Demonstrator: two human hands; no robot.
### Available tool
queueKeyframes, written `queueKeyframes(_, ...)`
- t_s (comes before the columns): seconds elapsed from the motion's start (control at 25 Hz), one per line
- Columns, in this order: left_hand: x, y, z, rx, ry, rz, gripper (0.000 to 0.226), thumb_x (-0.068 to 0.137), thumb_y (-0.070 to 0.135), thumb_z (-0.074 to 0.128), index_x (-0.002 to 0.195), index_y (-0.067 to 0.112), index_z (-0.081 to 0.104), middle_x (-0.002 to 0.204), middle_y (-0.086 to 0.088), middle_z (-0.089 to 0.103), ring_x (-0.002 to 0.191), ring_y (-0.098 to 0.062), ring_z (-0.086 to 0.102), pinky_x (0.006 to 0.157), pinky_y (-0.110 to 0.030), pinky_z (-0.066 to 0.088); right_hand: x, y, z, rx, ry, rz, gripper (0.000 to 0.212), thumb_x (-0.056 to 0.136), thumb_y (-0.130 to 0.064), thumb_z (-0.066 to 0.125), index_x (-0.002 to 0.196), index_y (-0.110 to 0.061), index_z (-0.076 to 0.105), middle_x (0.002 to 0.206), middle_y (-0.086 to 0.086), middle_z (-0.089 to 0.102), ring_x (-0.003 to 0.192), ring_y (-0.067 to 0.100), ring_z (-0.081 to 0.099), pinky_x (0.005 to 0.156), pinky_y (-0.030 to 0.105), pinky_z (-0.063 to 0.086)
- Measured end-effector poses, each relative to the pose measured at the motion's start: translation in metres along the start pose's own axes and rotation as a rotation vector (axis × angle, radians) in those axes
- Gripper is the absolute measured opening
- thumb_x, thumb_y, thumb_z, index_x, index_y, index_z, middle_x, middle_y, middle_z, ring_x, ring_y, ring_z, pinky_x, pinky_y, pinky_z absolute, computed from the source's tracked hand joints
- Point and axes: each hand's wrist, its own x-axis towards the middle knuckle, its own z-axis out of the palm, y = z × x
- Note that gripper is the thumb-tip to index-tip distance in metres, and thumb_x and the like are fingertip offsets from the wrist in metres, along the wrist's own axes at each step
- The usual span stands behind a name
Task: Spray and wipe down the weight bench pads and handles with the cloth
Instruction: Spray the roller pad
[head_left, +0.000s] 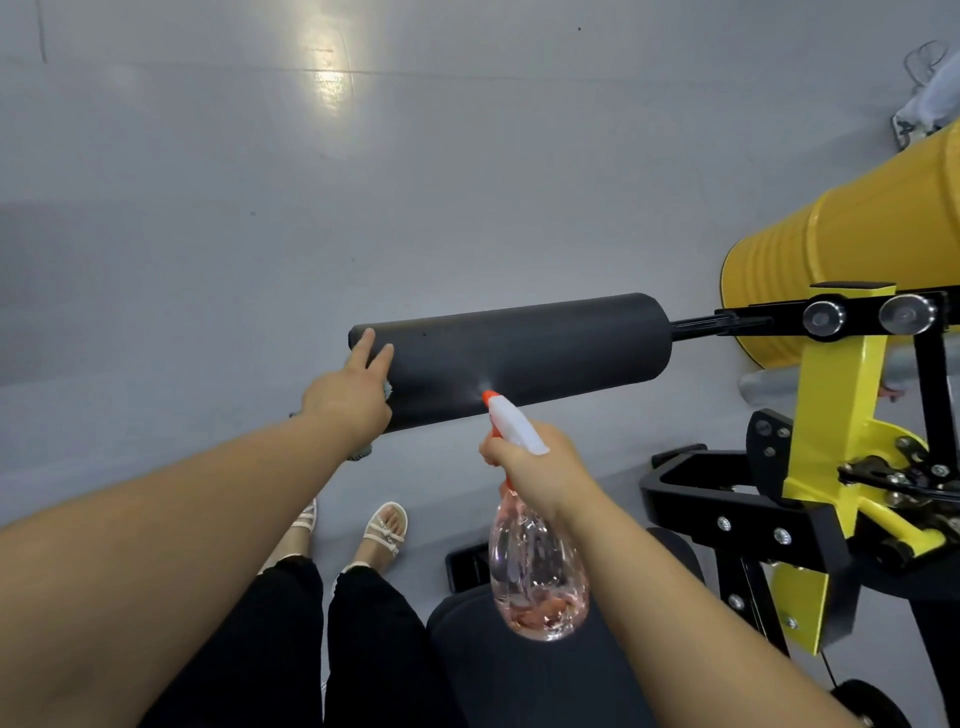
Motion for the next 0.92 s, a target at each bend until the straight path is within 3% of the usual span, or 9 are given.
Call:
queueKeyframes(0.16, -0.001, -0.009, 0.011, 0.073, -0.05, 0.035, 0.074, 0.093, 0.017, 0.044, 0.151, 0.025, -0.001, 0.157, 0.004, -0.018, 0.109, -0.031, 0.056, 0.076, -0.034, 0.05, -0.001, 0.002, -0.017, 0.065, 0.08, 0.023, 0.017, 0.085, -0.025, 0.057, 0.096, -0.013, 0.061, 0.076, 0.002, 0.054, 0.061, 0.016, 0.054, 0.072, 0.035, 0.051)
queueKeyframes(0.28, -0.019, -0.006, 0.027, 0.127, -0.07, 0.072, 0.069, 0.091, 0.012, 0.044, 0.15, 0.025, 0.01, 0.157, 0.002, -0.015, 0.101, -0.029, 0.06, 0.074, -0.035, 0.052, 0.0, 0.009, -0.032, 0.089, 0.131, 0.051, 0.017, 0.087, -0.023, 0.053, 0.101, -0.016, 0.059, 0.079, 0.003, 0.052, 0.061, 0.015, 0.053, 0.066, 0.029, 0.047)
queueKeyframes(0.4, -0.035, -0.002, 0.036, 0.11, -0.085, 0.094, 0.05, 0.093, 0.017, 0.041, 0.142, 0.022, 0.031, 0.153, 0.0, 0.014, 0.101, -0.028, 0.06, 0.077, -0.037, 0.053, 0.003, 0.019, -0.043, 0.226, 0.198, 0.078, 0.032, 0.089, -0.02, 0.05, 0.115, -0.038, 0.052, 0.082, 0.004, 0.055, 0.064, 0.015, 0.05, 0.062, 0.026, 0.045)
queueKeyframes(0.48, -0.035, 0.007, 0.027, 0.072, -0.028, 0.111, 0.044, 0.093, 0.021, 0.044, 0.137, 0.02, 0.038, 0.146, 0.0, 0.024, 0.1, -0.03, 0.059, 0.076, -0.038, 0.052, 0.005, 0.028, -0.053, 0.268, 0.255, 0.093, 0.033, 0.09, -0.022, 0.051, 0.118, -0.039, 0.046, 0.088, 0.006, 0.057, 0.068, 0.016, 0.051, 0.065, 0.028, 0.045)
queueKeyframes(0.68, 0.008, 0.028, -0.008, 0.021, 0.015, 0.005, 0.074, 0.092, 0.016, 0.046, 0.15, 0.027, 0.002, 0.158, 0.005, -0.012, 0.118, -0.036, 0.049, 0.075, -0.036, 0.046, 0.006, 0.037, -0.076, 0.546, 0.428, 0.198, 0.027, 0.088, -0.016, 0.055, 0.115, -0.017, 0.055, 0.076, 0.007, 0.054, 0.059, 0.014, 0.047, 0.058, 0.027, 0.044)
queueKeyframes(0.8, 0.012, 0.015, -0.003, 0.075, -0.059, -0.016, 0.071, 0.096, 0.02, 0.039, 0.151, 0.023, -0.007, 0.157, 0.003, -0.019, 0.122, -0.034, 0.047, 0.083, -0.038, 0.047, 0.005, 0.039, -0.088, 0.468, 0.445, 0.237, 0.031, 0.088, -0.022, 0.058, 0.117, -0.011, 0.057, 0.08, 0.006, 0.058, 0.063, 0.014, 0.051, 0.061, 0.028, 0.048)
queueKeyframes(0.92, 0.001, 0.005, 0.017, 0.142, -0.046, 0.021, 0.082, 0.091, 0.015, 0.048, 0.15, 0.024, -0.008, 0.155, 0.002, -0.023, 0.109, -0.03, 0.055, 0.072, -0.035, 0.051, 0.004, 0.038, -0.083, 0.376, 0.38, 0.199, 0.029, 0.089, -0.022, 0.056, 0.117, -0.015, 0.058, 0.082, 0.005, 0.057, 0.065, 0.013, 0.051, 0.062, 0.028, 0.047)
